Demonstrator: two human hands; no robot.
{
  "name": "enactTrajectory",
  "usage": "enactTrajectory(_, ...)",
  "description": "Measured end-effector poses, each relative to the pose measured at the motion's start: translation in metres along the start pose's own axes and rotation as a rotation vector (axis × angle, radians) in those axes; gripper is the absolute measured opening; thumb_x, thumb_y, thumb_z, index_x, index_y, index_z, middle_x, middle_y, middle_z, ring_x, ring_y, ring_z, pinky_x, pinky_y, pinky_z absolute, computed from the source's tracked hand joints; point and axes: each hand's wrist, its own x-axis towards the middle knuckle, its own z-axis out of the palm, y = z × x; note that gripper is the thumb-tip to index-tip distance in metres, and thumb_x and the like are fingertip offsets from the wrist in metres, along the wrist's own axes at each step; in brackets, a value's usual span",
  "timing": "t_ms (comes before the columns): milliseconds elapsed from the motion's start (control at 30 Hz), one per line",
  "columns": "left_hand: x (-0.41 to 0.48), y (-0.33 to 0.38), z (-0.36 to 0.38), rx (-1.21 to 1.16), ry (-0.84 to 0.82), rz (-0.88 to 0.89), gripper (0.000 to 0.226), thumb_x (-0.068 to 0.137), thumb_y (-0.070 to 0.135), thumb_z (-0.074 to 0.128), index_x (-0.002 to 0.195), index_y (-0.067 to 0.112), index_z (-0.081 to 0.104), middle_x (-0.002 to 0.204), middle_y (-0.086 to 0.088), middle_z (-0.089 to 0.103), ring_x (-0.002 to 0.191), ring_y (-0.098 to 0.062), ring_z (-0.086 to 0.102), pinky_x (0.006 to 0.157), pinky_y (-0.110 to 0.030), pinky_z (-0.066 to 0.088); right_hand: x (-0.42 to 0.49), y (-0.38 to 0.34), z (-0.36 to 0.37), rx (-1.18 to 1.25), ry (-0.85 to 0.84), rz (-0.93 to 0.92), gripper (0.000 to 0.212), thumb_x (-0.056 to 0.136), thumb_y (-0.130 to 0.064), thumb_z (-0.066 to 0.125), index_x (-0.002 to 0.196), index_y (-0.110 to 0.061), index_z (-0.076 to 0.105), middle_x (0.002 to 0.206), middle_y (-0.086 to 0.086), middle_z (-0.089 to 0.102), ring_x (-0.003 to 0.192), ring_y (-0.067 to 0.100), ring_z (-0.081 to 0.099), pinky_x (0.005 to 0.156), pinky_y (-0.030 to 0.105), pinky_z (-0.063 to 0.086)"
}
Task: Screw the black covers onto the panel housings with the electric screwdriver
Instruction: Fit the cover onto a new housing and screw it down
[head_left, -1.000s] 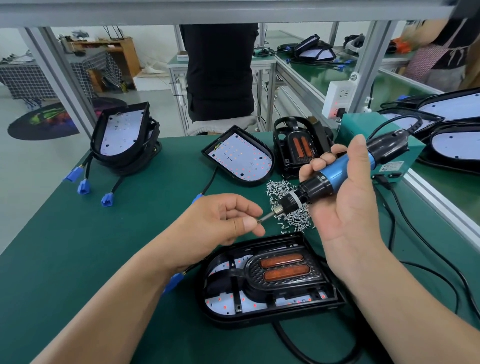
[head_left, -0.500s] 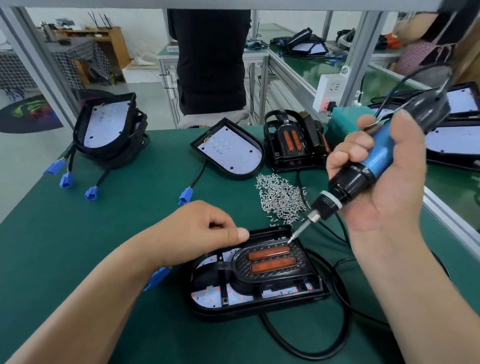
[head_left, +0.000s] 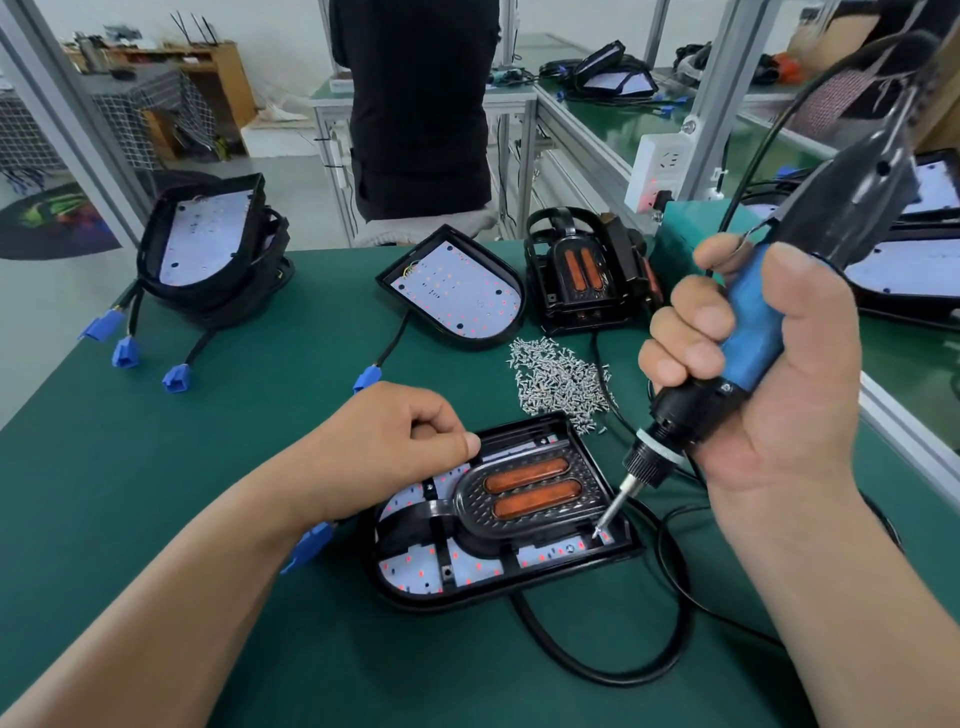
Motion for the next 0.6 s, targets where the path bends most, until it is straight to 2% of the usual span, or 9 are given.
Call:
enactTrajectory(300,0.000,-0.002,0.000,-0.006,0.002,0.016,0.025,0.092,0.041,0.078,0.081,0.019,0.073,0.057,0.012,0.039,0.054,-0.007,0.034,0.052,-0.019,0.032,0.000,-0.001,-0.002,-0.054,-0.049,-0.020,0.025,0.102,-0.031,0.038,0.105,-0.015,0.056,0.067,-0.007,0.049,0.048,0.008,0.044,0.053,0.025,0.044)
enactTrajectory(433,0.000,-0.003,0.003,-0.007,0.017,0.019,0.024,0.092,0.041,0.078,0.079,0.021,0.072,0.056,0.013,0.038,0.054,-0.008,0.034,0.051,-0.019,0.031,-0.001,-0.001,-0.002,-0.058,-0.076,-0.019,0.024,0.095,-0.035,0.050,0.105,-0.014,0.057,0.066,-0.006,0.049,0.048,0.008,0.045,0.053,0.025,0.044)
enactTrajectory(500,0.000,-0.004,0.005,-0.011,0.032,0.016,0.025,0.090,0.044,0.077,0.079,0.022,0.071,0.055,0.014,0.037,0.054,-0.009,0.034,0.051,-0.020,0.030,-0.002,-0.001,-0.001,-0.063,-0.115,-0.030,0.022,0.093,-0.031,0.064,0.106,-0.014,0.058,0.066,-0.006,0.050,0.048,0.008,0.045,0.053,0.024,0.044)
enactTrajectory(533,0.000,-0.004,0.007,-0.017,0.041,0.014,0.026,0.090,0.046,0.077,0.079,0.023,0.071,0.055,0.014,0.036,0.054,-0.009,0.033,0.050,-0.020,0.030,-0.003,-0.001,0.000,-0.064,-0.141,-0.032,0.030,0.089,-0.033,0.073,0.107,-0.014,0.057,0.066,-0.007,0.050,0.048,0.007,0.046,0.053,0.024,0.044)
enactTrajectory(600,0.000,-0.004,0.010,-0.036,0.059,0.017,0.028,0.088,0.050,0.076,0.079,0.023,0.070,0.055,0.012,0.036,0.054,-0.010,0.032,0.049,-0.021,0.029,-0.004,-0.001,0.002,-0.054,-0.196,-0.025,0.043,0.084,-0.043,0.079,0.107,-0.014,0.057,0.066,-0.007,0.050,0.047,0.007,0.046,0.052,0.023,0.045)
